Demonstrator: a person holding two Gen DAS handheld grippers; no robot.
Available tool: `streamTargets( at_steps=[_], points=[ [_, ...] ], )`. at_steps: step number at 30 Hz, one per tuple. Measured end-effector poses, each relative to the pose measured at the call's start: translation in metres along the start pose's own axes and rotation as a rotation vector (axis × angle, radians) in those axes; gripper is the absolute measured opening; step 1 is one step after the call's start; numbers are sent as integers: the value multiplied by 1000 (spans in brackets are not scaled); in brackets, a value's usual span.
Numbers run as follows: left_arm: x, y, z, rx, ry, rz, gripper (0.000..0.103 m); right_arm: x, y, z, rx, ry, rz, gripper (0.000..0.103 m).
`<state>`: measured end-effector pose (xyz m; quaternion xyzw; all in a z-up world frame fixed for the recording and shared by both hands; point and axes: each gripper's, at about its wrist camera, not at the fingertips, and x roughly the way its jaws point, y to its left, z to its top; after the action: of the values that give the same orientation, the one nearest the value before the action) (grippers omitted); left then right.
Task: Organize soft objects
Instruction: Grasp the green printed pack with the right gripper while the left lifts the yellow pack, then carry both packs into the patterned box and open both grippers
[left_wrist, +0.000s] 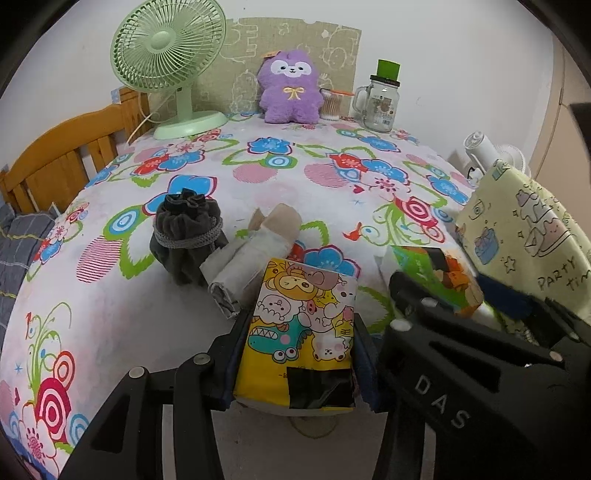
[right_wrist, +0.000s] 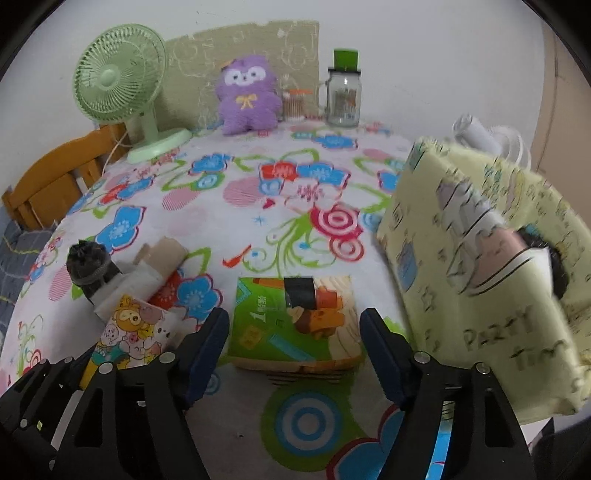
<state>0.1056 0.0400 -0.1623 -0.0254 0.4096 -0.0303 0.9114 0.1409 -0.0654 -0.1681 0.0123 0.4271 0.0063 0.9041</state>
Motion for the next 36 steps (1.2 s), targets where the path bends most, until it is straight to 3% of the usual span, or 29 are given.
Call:
streamTargets(
  at_steps=[4,5,10,15,36],
  points=[
    [2,0,0,6,0,13,52,7,-3,-1,34,19,32,79],
    [2,0,0,6,1,14,52,7,-2,0,27,20,32,74],
    [0,0,0,0,3,6,51,2,1,1,12,18,57,69],
    [-11,-4,2,1,-14,11,51,-8,1,3,6,-5,70,69],
    [-93,-30,24,24,-162,27,50,-101,-3,25,-62,-155,103,69]
  ],
)
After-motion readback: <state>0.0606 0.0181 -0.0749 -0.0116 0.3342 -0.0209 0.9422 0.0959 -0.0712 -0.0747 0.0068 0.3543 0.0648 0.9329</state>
